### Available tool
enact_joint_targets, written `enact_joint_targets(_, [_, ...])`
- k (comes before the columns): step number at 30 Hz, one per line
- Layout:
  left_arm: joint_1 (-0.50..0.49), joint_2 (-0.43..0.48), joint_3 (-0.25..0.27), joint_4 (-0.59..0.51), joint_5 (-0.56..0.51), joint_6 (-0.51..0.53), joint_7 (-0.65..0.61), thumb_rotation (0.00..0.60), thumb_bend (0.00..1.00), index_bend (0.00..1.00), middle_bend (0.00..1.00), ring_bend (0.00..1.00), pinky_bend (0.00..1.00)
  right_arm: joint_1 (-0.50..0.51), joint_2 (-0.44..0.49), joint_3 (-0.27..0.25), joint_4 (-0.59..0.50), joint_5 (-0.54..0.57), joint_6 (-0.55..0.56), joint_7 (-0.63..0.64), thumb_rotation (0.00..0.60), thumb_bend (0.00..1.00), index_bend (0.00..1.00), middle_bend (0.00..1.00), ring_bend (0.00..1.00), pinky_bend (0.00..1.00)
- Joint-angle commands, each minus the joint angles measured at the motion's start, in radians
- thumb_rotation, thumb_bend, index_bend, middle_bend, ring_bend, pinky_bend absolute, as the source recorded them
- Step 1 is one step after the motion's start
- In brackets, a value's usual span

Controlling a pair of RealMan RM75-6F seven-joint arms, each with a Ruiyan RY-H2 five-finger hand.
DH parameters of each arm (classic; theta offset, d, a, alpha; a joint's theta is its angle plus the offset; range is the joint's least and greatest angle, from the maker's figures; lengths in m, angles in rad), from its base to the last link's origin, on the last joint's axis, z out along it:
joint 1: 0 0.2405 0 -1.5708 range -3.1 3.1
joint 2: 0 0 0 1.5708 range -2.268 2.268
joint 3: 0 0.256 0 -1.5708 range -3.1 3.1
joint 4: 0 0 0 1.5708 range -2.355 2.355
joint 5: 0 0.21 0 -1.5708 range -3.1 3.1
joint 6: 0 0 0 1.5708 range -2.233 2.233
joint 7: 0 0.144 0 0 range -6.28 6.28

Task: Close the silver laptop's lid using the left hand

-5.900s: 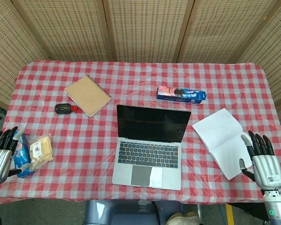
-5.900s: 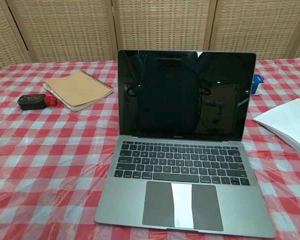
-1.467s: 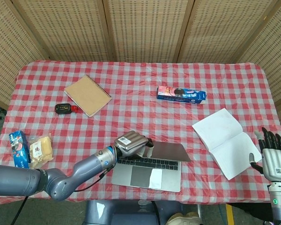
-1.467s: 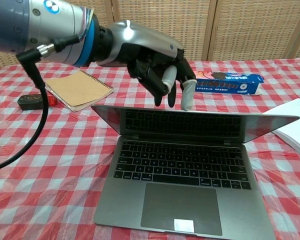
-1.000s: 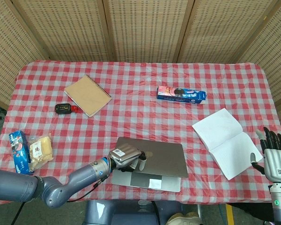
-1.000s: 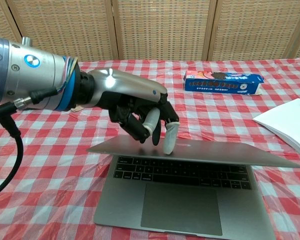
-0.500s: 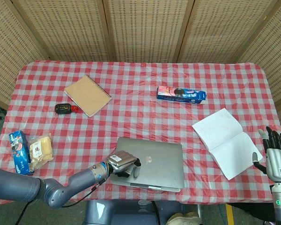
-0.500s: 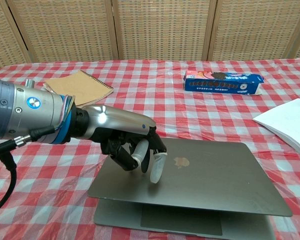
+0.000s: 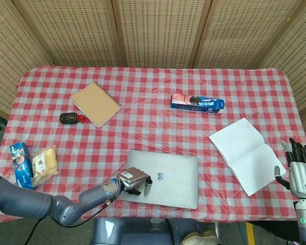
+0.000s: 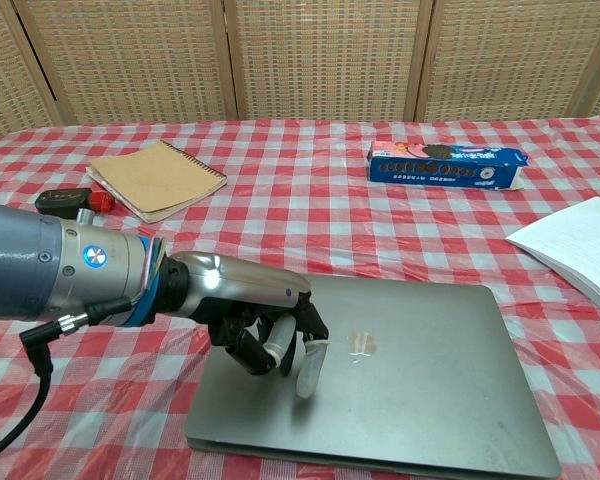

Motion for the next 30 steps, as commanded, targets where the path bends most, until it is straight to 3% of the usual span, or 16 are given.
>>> enact_joint_targets(1, [-0.006,-0.01,0.006,0.002,-0.011,-0.001,0.011,0.6,1.0,0.53,0.36,0.37,0.38,-0.001,0.001,0.0,-0.001,-0.001,0.002,0.001,0.6,0.68,0.03,0.0,0.0,0.0])
enact_joint_targets(10, [0.0,-0.016,0.016,-0.022,-0.022,0.045,0.039,0.6,1.0,0.49,0.33,0.36,0.35,-0.005,0.01,0.0,-0.011,-0.011,0.012,0.013,0.6,0.68,0.03,0.0,0.0,0.0])
enact_joint_targets(13, [0.012,0.001,0.015,-0.043,-0.015,0.06,0.036,0.6,0.99,0.41,0.22,0.26,0.28,-0.007,0.013,-0.001,-0.016,-0.015,0.015,0.018,0.6,0.68,0.03,0.0,0.0,0.0])
enact_joint_targets(15, [0.028,0.017,0.013,-0.06,0.003,0.086,0.034,0.6,0.91,0.33,0.11,0.16,0.19,-0.007,0.015,-0.002,-0.02,-0.02,0.019,0.021,0.6,0.68,0.03,0.0,0.0,0.0])
enact_joint_targets(18, [0.091,0.039,0.013,-0.1,0.079,0.193,0.029,0.6,0.74,0.17,0.0,0.02,0.03,-0.008,0.016,-0.005,-0.02,-0.031,0.023,0.029,0.6,0.68,0.03,0.0,0.0,0.0])
enact_joint_targets(21, [0.173,0.061,0.03,-0.129,0.184,0.342,0.048,0.6,0.63,0.05,0.0,0.0,0.0,-0.007,0.017,-0.009,-0.017,-0.039,0.021,0.039,0.6,0.68,0.02,0.0,0.0,0.0])
enact_joint_targets(26, [0.348,0.06,0.125,-0.096,0.392,0.713,0.27,0.6,0.54,0.0,0.0,0.0,0.0,-0.006,0.012,-0.022,-0.009,-0.061,0.017,0.047,0.6,0.67,0.01,0.0,0.0,0.0])
enact_joint_targets(30, [0.496,0.043,0.196,-0.037,0.512,0.934,0.398,0.6,0.47,0.0,0.0,0.0,0.0,-0.006,0.007,-0.035,-0.005,-0.076,0.015,0.044,0.6,0.67,0.0,0.0,0.0,0.0])
